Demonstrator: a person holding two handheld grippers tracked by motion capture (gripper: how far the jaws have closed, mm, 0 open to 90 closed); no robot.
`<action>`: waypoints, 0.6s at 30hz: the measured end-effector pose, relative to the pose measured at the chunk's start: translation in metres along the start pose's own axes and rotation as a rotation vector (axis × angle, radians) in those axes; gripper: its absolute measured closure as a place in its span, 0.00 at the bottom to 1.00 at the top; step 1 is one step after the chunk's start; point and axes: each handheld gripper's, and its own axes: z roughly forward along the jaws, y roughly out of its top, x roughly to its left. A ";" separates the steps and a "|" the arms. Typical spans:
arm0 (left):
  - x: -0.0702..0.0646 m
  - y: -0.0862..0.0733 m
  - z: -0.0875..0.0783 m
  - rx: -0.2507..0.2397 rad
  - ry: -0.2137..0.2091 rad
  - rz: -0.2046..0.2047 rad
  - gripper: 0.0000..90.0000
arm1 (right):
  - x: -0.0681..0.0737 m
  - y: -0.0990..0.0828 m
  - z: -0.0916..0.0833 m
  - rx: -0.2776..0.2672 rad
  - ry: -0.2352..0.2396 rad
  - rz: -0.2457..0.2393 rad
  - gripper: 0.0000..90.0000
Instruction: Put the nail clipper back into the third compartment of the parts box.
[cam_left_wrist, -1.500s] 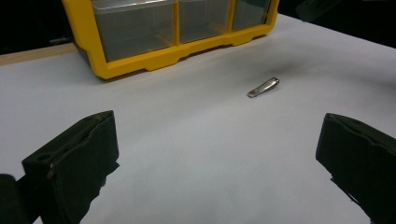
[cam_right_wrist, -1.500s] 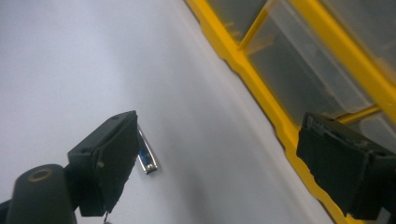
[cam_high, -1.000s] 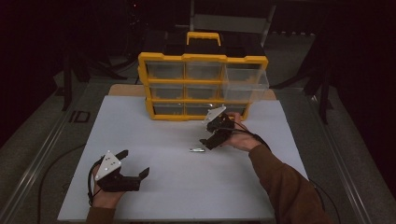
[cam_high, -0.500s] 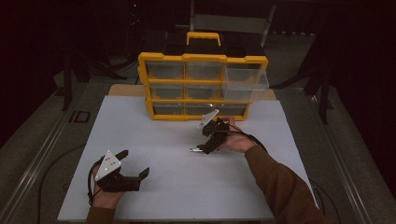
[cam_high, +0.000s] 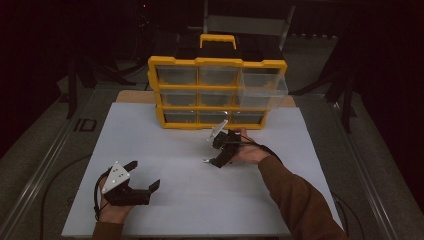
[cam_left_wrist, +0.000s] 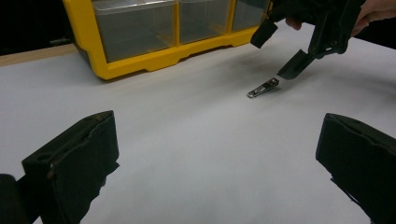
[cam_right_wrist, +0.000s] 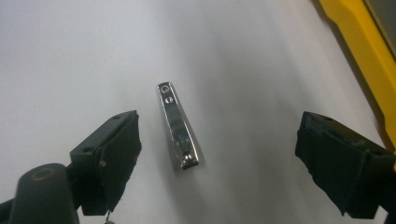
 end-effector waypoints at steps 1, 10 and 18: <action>0.000 0.000 0.000 0.000 0.000 0.000 0.00 | 0.000 0.000 0.003 0.006 -0.001 -0.007 0.17; 0.000 0.000 0.000 0.000 0.000 0.000 0.00 | 0.002 -0.001 0.012 0.061 0.046 -0.026 0.26; 0.000 0.000 0.000 0.000 0.000 0.000 0.00 | 0.004 0.001 0.017 0.076 0.067 -0.017 0.46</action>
